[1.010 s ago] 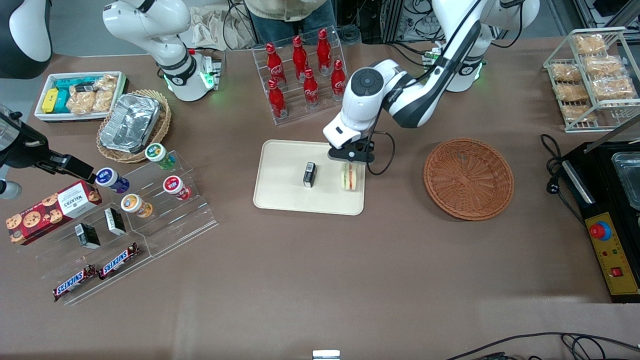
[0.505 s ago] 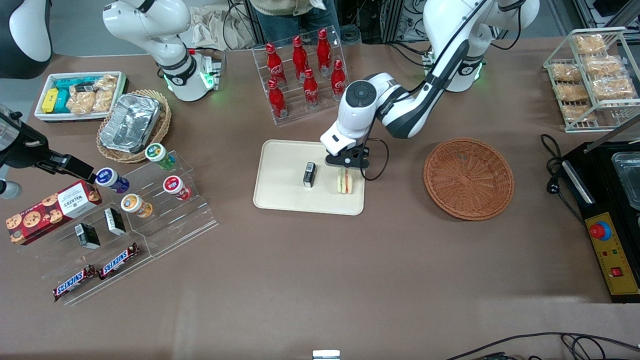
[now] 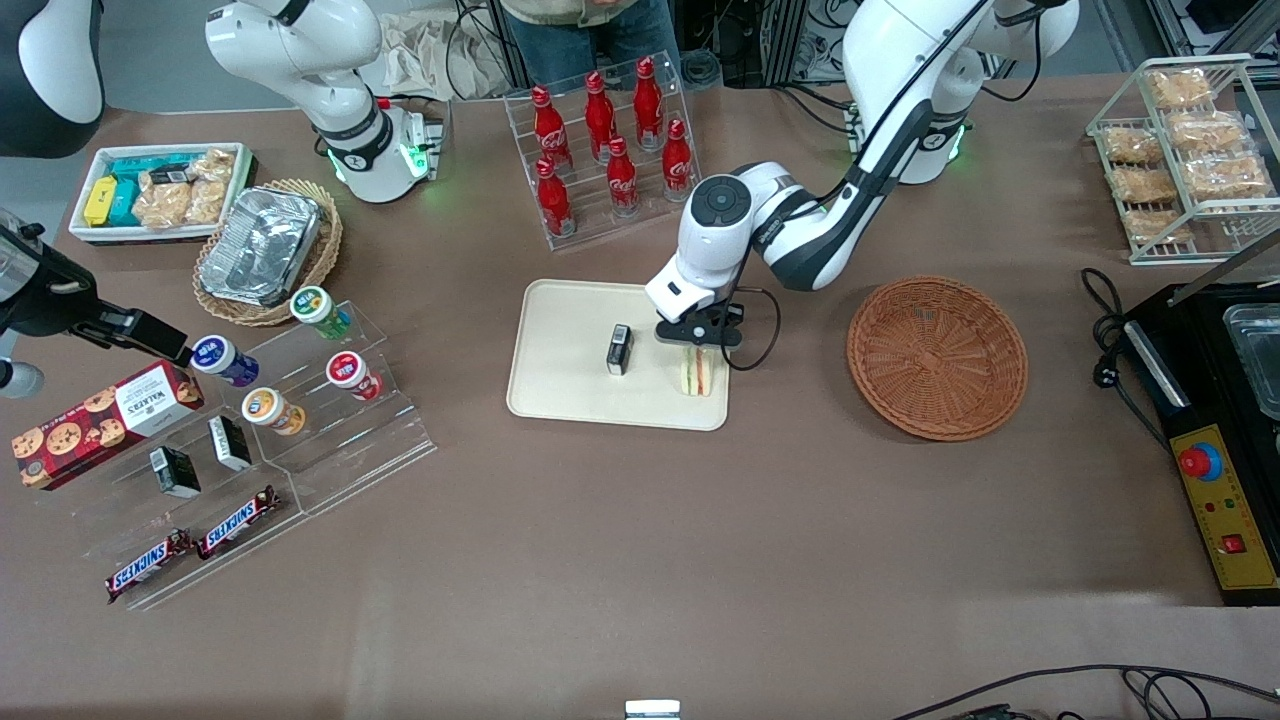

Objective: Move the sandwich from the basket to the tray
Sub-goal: 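Lower the sandwich onto the tray and open the left gripper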

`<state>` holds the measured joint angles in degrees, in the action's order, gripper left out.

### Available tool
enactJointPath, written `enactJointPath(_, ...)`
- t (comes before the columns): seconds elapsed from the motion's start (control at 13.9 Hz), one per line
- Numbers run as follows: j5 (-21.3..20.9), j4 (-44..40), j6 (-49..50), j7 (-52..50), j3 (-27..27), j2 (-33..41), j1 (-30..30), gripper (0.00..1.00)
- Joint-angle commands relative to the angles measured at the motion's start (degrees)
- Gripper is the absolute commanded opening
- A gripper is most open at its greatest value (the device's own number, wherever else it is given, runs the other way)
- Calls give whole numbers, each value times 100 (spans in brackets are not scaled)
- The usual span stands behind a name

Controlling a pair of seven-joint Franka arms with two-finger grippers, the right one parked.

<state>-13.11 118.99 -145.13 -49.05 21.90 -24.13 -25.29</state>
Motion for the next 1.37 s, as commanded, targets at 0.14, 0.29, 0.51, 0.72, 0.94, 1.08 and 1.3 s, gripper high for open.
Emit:
enactJointPath(0.14,-121,19,-77,-184,-37,22,-29,99)
enactJointPath(0.29,-121,10,-77,-158,-37,66,-29,99)
enactJointPath(0.51,-121,-8,98,-157,-28,355,-20,99)
enactJointPath(0.72,-60,-8,178,-175,-28,873,41,99)
enactJointPath(0.94,10,-8,580,-140,15,1339,330,99)
enactJointPath(1.08,282,-8,801,-70,59,1655,489,99)
enactJointPath(1.3,379,-16,1030,-34,86,2008,839,99)
